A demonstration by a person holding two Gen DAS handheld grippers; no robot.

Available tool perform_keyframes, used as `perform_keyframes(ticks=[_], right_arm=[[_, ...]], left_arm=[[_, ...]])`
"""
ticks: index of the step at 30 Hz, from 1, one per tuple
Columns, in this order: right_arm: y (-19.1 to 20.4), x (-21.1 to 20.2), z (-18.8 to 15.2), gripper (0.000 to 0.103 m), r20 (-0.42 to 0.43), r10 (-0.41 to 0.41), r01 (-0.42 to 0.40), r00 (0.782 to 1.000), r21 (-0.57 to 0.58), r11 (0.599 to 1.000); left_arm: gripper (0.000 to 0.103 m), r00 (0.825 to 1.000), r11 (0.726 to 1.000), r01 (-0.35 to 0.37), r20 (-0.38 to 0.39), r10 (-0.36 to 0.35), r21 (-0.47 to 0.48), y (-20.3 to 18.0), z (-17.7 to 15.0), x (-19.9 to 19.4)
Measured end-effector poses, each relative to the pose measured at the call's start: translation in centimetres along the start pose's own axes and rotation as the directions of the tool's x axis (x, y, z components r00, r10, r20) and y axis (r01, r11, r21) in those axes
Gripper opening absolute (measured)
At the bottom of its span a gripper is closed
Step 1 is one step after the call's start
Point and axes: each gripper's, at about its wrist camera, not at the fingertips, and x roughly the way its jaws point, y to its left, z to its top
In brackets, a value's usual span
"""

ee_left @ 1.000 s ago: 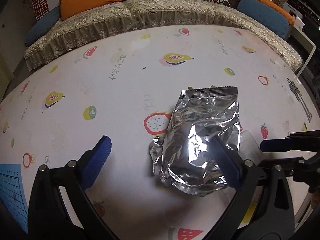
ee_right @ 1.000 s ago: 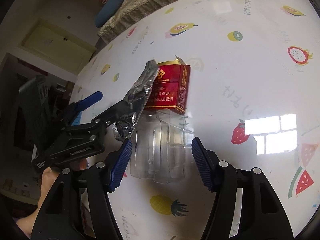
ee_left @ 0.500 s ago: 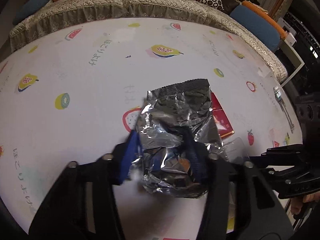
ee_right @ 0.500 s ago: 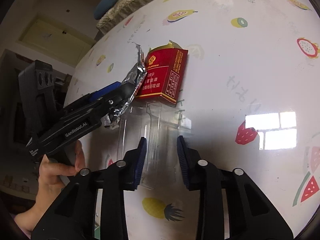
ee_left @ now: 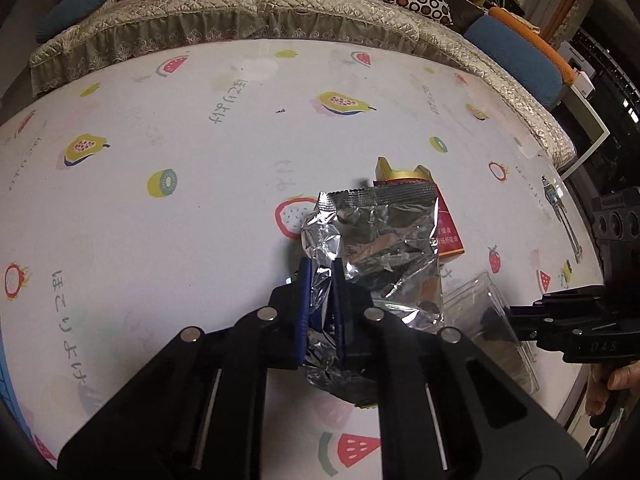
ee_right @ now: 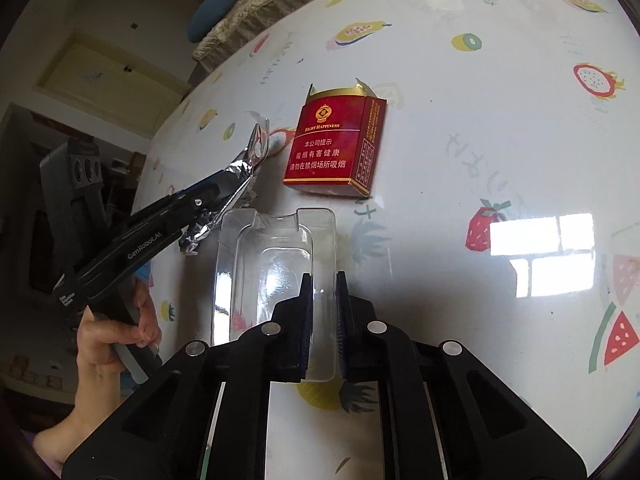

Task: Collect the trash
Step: 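Grasp the foil wrapper with the left gripper while the right gripper grasps the clear plastic tray, then carry the foil wrapper and plastic tray in both grippers over the trash bin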

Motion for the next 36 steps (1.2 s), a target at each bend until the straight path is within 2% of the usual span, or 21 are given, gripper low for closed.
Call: perform_keyframes(ticks=[9, 16, 21, 25, 33, 36], right_arm=[[1.4, -3.8, -1.9, 0.012, 0.052, 0.003, -0.003, 0.999, -0.002, 1.0], [2.6, -8.2, -5.4, 0.012, 0.106, 0.009, -0.009, 0.994, -0.009, 1.0], [2.9, -11.6, -9.4, 0.012, 0.146, 0.005, -0.005, 0.989, 0.003, 1.0], [1.6, -14.4, -13.3, 0.012, 0.184, -0.001, -0.007, 0.983, 0.039, 0.999], [-1.3, -18.7, -20.6, 0.012, 0.258, -0.018, -0.011, 0.966, 0.108, 0.994], [-2.8, -20.5, -23.7, 0.012, 0.288, -0.027, -0.015, 0.957, 0.141, 0.99]], left_arm=[[0.008, 0.999, 1.0, -0.002, 0.049, 0.002, 0.005, -0.8, -1.0, -4.1], [0.008, 0.995, 0.998, 0.006, 0.096, -0.011, 0.056, -3.2, -2.8, -8.7], [0.008, 0.993, 0.993, 0.036, 0.106, -0.047, 0.111, -6.1, -4.9, -11.7], [0.008, 0.993, 0.982, 0.045, 0.101, -0.065, 0.186, -9.4, -7.3, -13.2], [0.008, 0.989, 0.962, 0.108, 0.075, -0.13, 0.25, -14.7, -11.0, -14.2], [0.008, 0.984, 0.947, 0.146, 0.06, -0.169, 0.286, -17.4, -12.2, -14.7]])
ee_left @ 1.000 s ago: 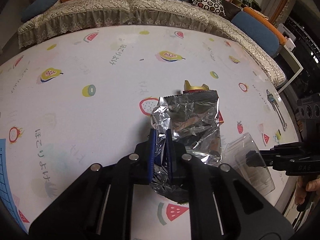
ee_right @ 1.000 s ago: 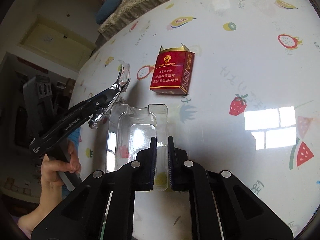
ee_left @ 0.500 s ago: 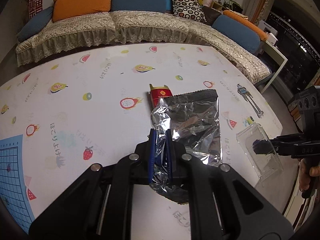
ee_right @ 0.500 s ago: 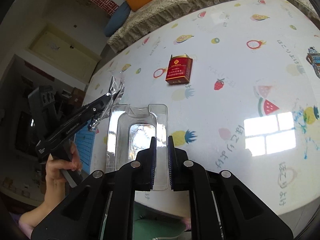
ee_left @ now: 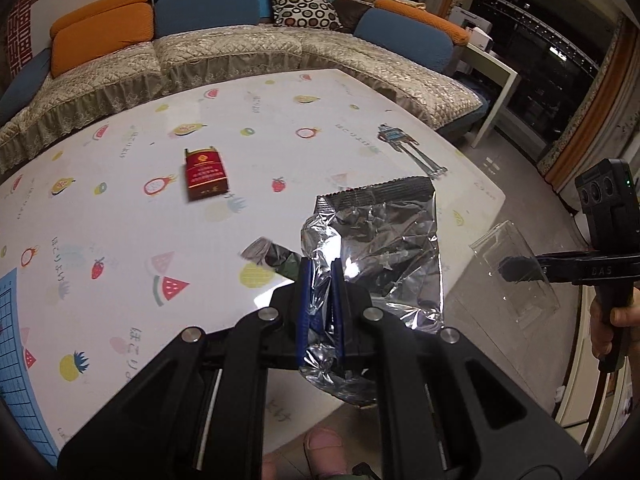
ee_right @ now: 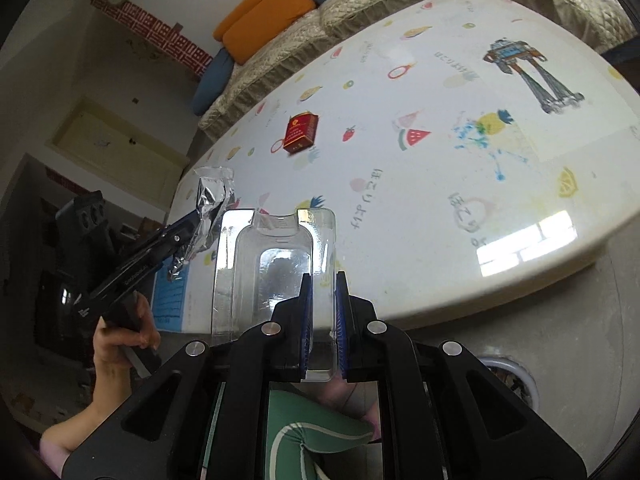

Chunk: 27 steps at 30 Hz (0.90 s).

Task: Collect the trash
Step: 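Carry the foil wrapper and plastic tray in both grippers over the trash bin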

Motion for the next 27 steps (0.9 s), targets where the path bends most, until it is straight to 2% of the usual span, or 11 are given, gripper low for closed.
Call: perform_keyframes(ticks=[6, 13, 19, 27], right_arm=[[-5.0, -4.0, -6.0, 0.012, 0.032, -0.034, 0.03, 0.999, 0.096, 0.995], [-10.2, -6.1, -12.8, 0.012, 0.036, -0.051, 0.042, 0.998, 0.221, 0.974], [-14.1, -5.8, -18.2, 0.012, 0.011, -0.058, 0.051, 0.998, 0.319, 0.946], [-19.0, -2.1, -23.3, 0.012, -0.061, -0.049, 0.071, 0.997, 0.433, 0.899]], left_arm=[[0.008, 0.996, 0.992, 0.084, -0.039, -0.081, 0.093, -6.7, -1.8, 1.2], [0.008, 0.978, 0.971, 0.176, -0.145, -0.153, 0.163, -13.0, -6.3, 4.2], [0.008, 0.958, 0.953, 0.209, -0.241, -0.154, 0.221, -16.8, -11.0, 7.3], [0.008, 0.914, 0.926, 0.238, -0.39, -0.112, 0.294, -20.0, -17.4, 12.6]])
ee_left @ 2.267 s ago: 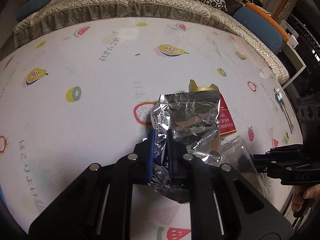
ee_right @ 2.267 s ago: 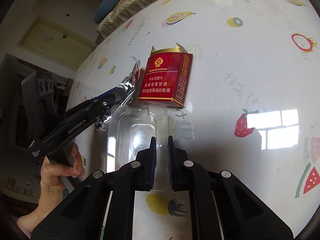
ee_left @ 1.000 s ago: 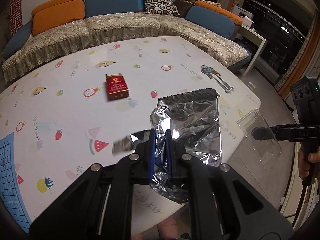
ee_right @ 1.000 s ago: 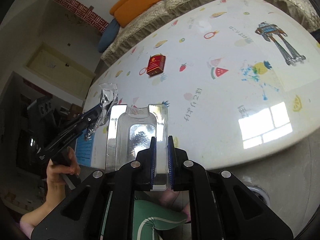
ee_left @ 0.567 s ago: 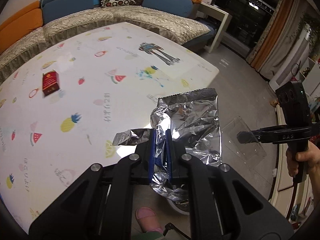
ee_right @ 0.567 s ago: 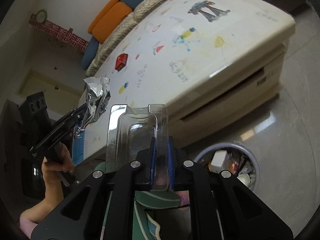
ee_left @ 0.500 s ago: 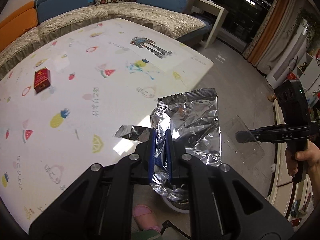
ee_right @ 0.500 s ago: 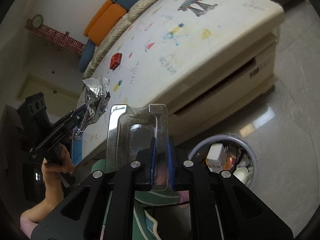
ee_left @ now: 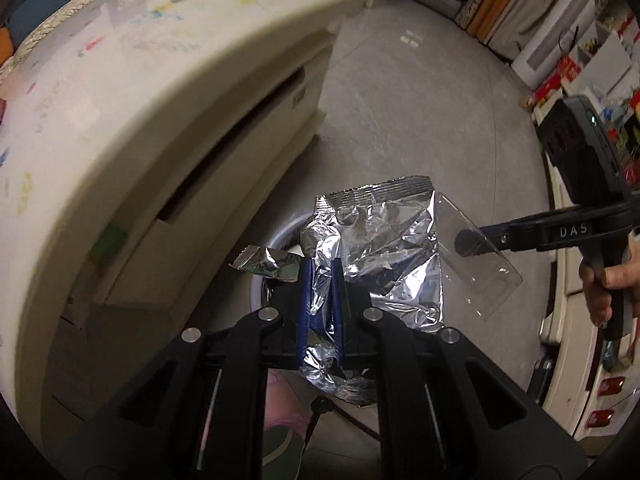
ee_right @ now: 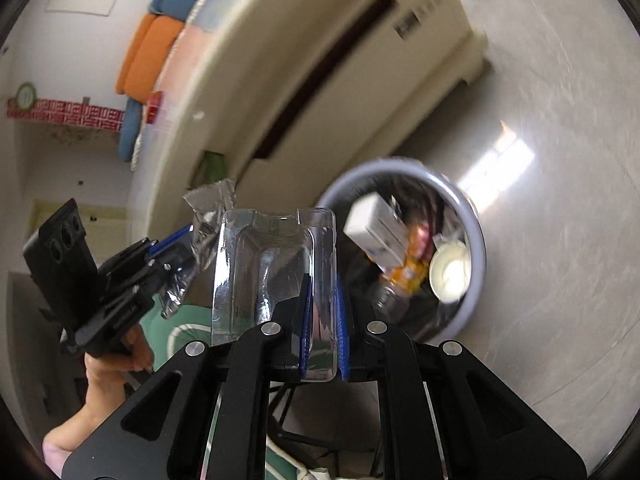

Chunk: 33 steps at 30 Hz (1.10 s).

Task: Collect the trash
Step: 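Carry the foil wrapper and plastic tray in both grippers over the trash bin, then open the left gripper to drop the foil while the right gripper drops the tray, then swing both grippers back over the table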

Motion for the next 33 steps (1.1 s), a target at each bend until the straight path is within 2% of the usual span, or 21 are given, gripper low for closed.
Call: perform_keyframes(ticks=[5, 8, 10, 11, 12, 13, 14, 15, 20, 21, 25, 28, 31, 33], right_arm=[[-3.7, 3.3, -0.7, 0.012, -0.057, -0.019, 0.024, 0.998, 0.079, 0.997], [-5.3, 4.7, -0.9, 0.012, -0.079, -0.022, 0.031, 0.997, 0.117, 0.993], [-6.1, 5.5, -0.9, 0.015, -0.098, -0.025, 0.037, 0.995, 0.129, 0.991], [-6.4, 5.9, -0.9, 0.016, -0.106, -0.031, 0.044, 0.994, 0.129, 0.991], [-6.6, 6.1, -1.0, 0.018, -0.111, -0.035, 0.049, 0.993, 0.132, 0.99], [-7.0, 6.3, -1.0, 0.03, -0.115, -0.036, 0.052, 0.993, 0.142, 0.988], [-7.4, 6.5, -1.0, 0.039, -0.119, -0.029, 0.048, 0.993, 0.155, 0.987], [-7.7, 6.5, -1.1, 0.053, -0.119, -0.038, 0.057, 0.992, 0.163, 0.985], [-8.4, 5.9, -1.0, 0.055, -0.119, -0.047, 0.067, 0.992, 0.173, 0.983], [-8.5, 5.7, -0.8, 0.058, -0.114, -0.045, 0.065, 0.992, 0.176, 0.982], [-7.0, 3.5, 0.1, 0.06, -0.057, -0.025, 0.033, 0.998, 0.155, 0.987], [-4.2, 1.0, 1.5, 0.06, -0.009, -0.015, 0.015, 1.0, 0.096, 0.995], [0.4, -1.6, 3.3, 0.061, 0.034, 0.019, -0.018, 0.999, -0.015, 1.0], [4.4, -3.1, 4.4, 0.063, 0.055, 0.041, -0.034, 0.998, -0.117, 0.993]], left_arm=[[0.008, 0.995, 0.999, 0.001, -0.096, 0.002, 0.034, -0.9, -1.2, 4.2], [0.008, 0.989, 0.999, 0.024, -0.147, -0.019, 0.029, -0.9, -1.4, 6.5], [0.013, 0.985, 0.999, 0.027, -0.171, -0.02, 0.038, -1.0, -1.5, 7.7], [0.021, 0.984, 0.999, 0.024, -0.178, -0.017, 0.04, -0.9, -1.2, 8.3], [0.028, 0.983, 0.999, 0.024, -0.183, -0.015, 0.045, -0.9, -1.3, 8.7], [0.032, 0.983, 0.999, 0.022, -0.185, -0.012, 0.049, -1.0, -1.3, 8.9], [0.043, 0.982, 0.998, 0.023, -0.186, -0.012, 0.054, -1.0, -1.2, 9.1], [0.05, 0.983, 0.998, 0.022, -0.185, -0.01, 0.063, -1.0, -1.2, 9.2], [0.053, 0.984, 0.996, 0.002, -0.178, 0.014, 0.091, -1.1, -0.9, 8.8], [0.058, 0.985, 0.997, 0.005, -0.171, 0.009, 0.08, -0.8, -0.8, 8.5], [0.059, 0.993, 0.996, 0.032, -0.115, -0.023, 0.077, -0.1, -0.4, 5.5], [0.059, 0.999, 0.998, 0.026, -0.039, -0.023, 0.061, 0.9, 0.6, 1.7], [0.06, 0.998, 1.0, 0.006, 0.064, -0.007, 0.023, 2.7, 1.7, -3.1], [0.074, 0.989, 0.999, -0.035, 0.146, 0.035, -0.001, 4.2, 2.5, -6.8]])
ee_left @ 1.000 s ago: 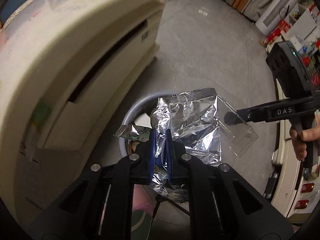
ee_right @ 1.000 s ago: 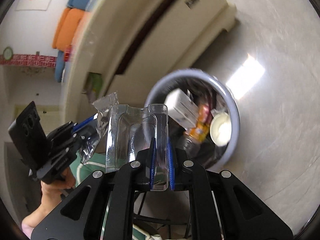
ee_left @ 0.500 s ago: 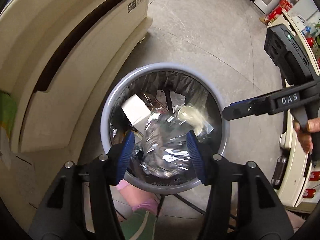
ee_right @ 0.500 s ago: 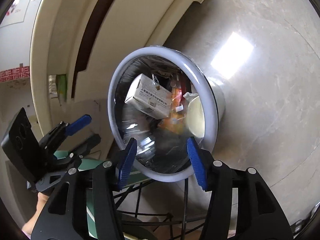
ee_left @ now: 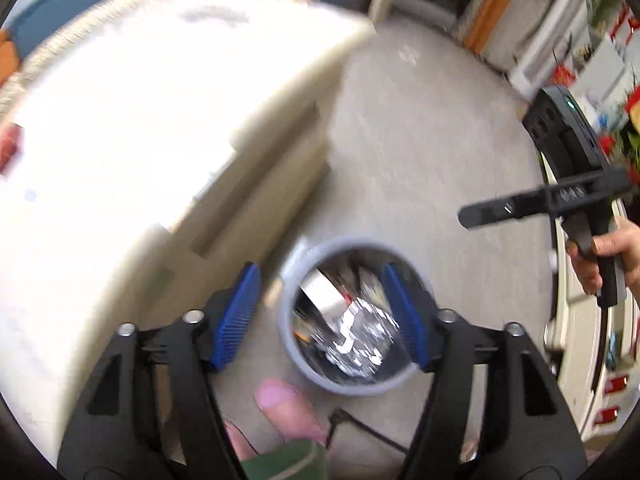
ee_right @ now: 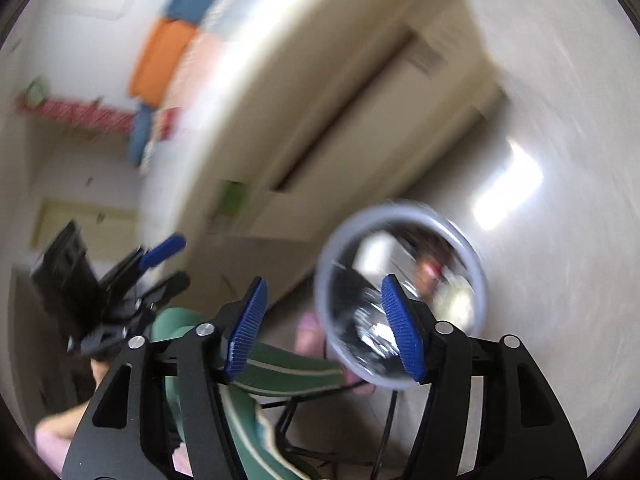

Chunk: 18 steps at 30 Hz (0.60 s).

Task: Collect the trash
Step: 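Swing both grippers back over the table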

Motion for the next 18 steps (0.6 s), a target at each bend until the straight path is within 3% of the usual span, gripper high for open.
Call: perform_keyframes(ticks=[3, 6, 8, 12, 18], right_arm=[[6.7, -0.8, 2.8, 0.066, 0.023, 0.027, -0.024, 0.999, -0.15, 0.988], [13.3, 0.0, 5.7, 0.072, 0.032, 0.052, -0.042, 0.998, -0.266, 0.963], [17.7, 1.8, 7.8, 0.076, 0.023, 0.064, -0.053, 0.998, -0.337, 0.94], [24.8, 7.1, 11.6, 0.078, -0.016, 0.07, -0.07, 0.997, -0.416, 0.907], [33.3, 17.8, 16.6, 0.078, -0.061, -0.024, -0.008, 0.998, -0.487, 0.873]], left_arm=[[0.08, 0.991, 0.996, -0.071, 0.113, 0.076, -0.045, 3.3, 1.5, -4.8], [0.082, 0.973, 0.983, -0.15, 0.161, 0.166, -0.111, 7.8, 2.6, -8.1], [0.086, 0.958, 0.96, -0.215, 0.154, 0.243, -0.179, 11.6, 2.7, -9.5], [0.087, 0.934, 0.91, -0.277, 0.136, 0.33, -0.31, 19.3, 1.6, -11.4], [0.089, 0.904, 0.809, -0.351, 0.055, 0.424, -0.472, 30.3, -0.4, -12.6]])
